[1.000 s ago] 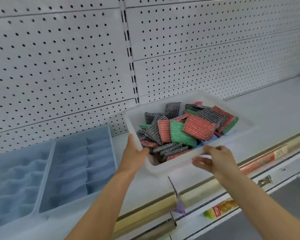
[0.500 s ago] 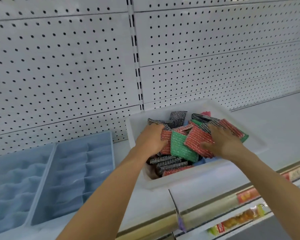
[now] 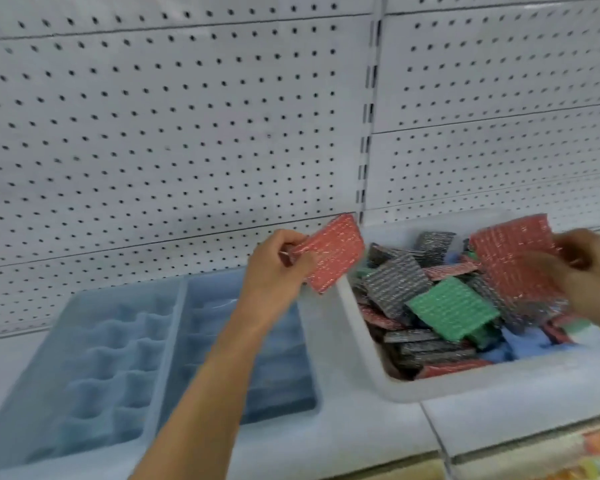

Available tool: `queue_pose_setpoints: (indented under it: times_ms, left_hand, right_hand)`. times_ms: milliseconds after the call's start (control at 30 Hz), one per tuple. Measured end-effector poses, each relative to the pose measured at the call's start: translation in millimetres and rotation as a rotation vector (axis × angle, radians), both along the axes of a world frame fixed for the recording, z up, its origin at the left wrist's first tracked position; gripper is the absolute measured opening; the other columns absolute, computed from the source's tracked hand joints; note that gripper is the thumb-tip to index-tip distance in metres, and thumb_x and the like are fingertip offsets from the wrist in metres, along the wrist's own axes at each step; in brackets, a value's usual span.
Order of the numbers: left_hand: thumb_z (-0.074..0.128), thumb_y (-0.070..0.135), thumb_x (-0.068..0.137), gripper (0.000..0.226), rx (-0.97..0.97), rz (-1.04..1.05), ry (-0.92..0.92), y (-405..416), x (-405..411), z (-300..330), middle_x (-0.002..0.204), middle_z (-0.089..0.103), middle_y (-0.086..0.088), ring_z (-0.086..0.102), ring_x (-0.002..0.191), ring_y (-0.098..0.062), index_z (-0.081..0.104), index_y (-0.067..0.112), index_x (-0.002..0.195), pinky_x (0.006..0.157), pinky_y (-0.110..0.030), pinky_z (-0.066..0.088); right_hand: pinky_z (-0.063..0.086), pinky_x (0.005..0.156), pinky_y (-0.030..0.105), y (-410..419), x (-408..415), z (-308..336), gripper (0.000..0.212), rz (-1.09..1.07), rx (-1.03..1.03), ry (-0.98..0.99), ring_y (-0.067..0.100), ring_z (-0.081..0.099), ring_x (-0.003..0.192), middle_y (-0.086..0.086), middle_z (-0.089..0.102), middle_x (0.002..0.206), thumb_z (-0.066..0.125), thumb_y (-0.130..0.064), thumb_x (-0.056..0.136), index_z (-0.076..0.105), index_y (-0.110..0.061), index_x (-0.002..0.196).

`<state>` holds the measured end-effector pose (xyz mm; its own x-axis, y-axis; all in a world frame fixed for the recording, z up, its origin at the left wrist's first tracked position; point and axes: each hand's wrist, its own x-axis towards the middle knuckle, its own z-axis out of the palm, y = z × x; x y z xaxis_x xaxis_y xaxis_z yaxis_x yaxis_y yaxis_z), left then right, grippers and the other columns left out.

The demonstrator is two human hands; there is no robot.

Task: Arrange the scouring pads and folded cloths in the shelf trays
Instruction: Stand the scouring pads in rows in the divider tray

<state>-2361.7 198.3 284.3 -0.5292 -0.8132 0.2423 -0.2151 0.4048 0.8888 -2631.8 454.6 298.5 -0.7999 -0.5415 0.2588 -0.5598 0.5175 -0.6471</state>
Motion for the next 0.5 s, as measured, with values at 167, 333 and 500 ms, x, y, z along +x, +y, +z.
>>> queue_pose_setpoints:
  times_ms: [167, 333, 500]
  left_hand:
    - [0.074, 0.013, 0.08, 0.026, -0.163, 0.1, -0.302, -93.0, 96.4, -13.1, 0.093, 0.068, 0.013, 0.062, 0.073, -0.008, 0.064, 0.031, 0.096, 0.077, -0.027, 0.05]
    - [0.074, 0.018, 0.081, 0.025, -0.301, 0.05, -0.561, -157.7, 120.2, -35.9, 0.1, 0.07, 0.009, 0.061, 0.081, -0.011, 0.07, 0.028, 0.103, 0.076, -0.024, 0.044]
    - [0.066, 0.023, 0.086, 0.021, -0.427, -0.004, -0.706, -179.4, 116.9, -56.7, 0.107, 0.065, 0.009, 0.061, 0.098, -0.015, 0.069, 0.03, 0.105, 0.077, -0.029, 0.045]
  right_hand:
    - [0.054, 0.081, 0.048, -60.6, 82.7, 17.6, 0.034, 0.042, -0.225, 0.01, 0.022, 0.067, 0.084, -0.009, 0.069, 0.092, 0.066, -0.06, 0.078, 0.062, -0.035, 0.101]
    - [0.043, 0.067, 0.018, -126.9, 167.9, 8.3, 0.018, 0.212, -0.234, 0.082, 0.015, 0.063, 0.078, -0.006, 0.066, 0.088, 0.066, -0.015, 0.088, 0.065, -0.025, 0.104]
    - [0.044, 0.071, 0.014, -169.0, 197.4, -24.3, 0.028, 0.312, -0.258, 0.066, 0.01, 0.061, 0.077, -0.002, 0.066, 0.092, 0.07, -0.005, 0.082, 0.066, -0.023, 0.103]
